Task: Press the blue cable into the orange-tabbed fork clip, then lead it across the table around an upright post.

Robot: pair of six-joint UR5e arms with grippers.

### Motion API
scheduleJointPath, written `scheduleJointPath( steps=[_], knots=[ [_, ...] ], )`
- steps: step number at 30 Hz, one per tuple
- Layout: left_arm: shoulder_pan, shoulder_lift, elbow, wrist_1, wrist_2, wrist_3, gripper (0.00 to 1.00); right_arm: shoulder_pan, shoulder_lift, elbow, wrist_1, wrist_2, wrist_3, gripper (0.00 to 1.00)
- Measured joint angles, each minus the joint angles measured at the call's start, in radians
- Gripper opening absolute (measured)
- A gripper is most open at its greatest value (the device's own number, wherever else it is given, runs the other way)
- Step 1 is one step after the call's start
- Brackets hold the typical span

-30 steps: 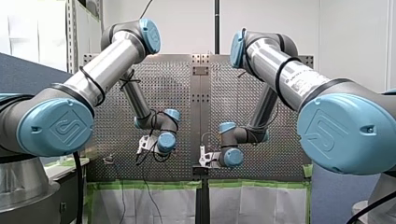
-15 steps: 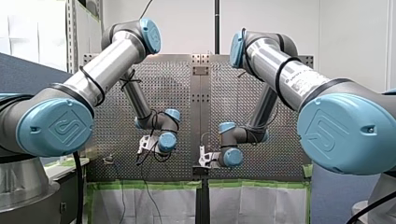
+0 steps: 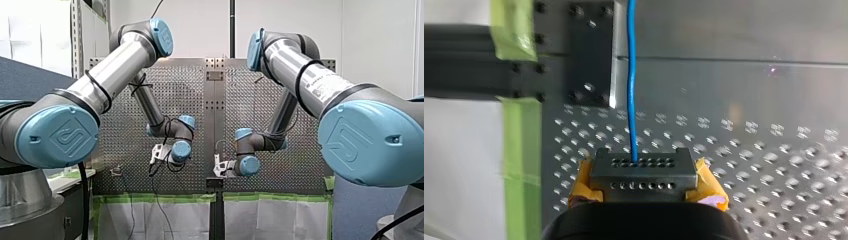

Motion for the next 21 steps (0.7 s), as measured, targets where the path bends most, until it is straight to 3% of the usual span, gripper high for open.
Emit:
scheduleJointPath(
  steps=[4, 9, 21],
  knots=[
    [-0.015, 0.026, 0.007, -0.010, 0.003, -0.026, 0.00, -0.005, -0.033, -0.003, 0.028, 0.005, 0.001, 0.00],
    [-0.033, 0.068, 0.008, -0.013, 0.011, -0.064, 0.00, -0.007, -0.074, -0.003, 0.058, 0.005, 0.016, 0.00],
    [-0.077, 0.186, 0.008, -0.021, 0.014, -0.112, 0.00, -0.007, -0.183, -0.010, 0.071, 0.003, 0.040, 0.00]
  ],
)
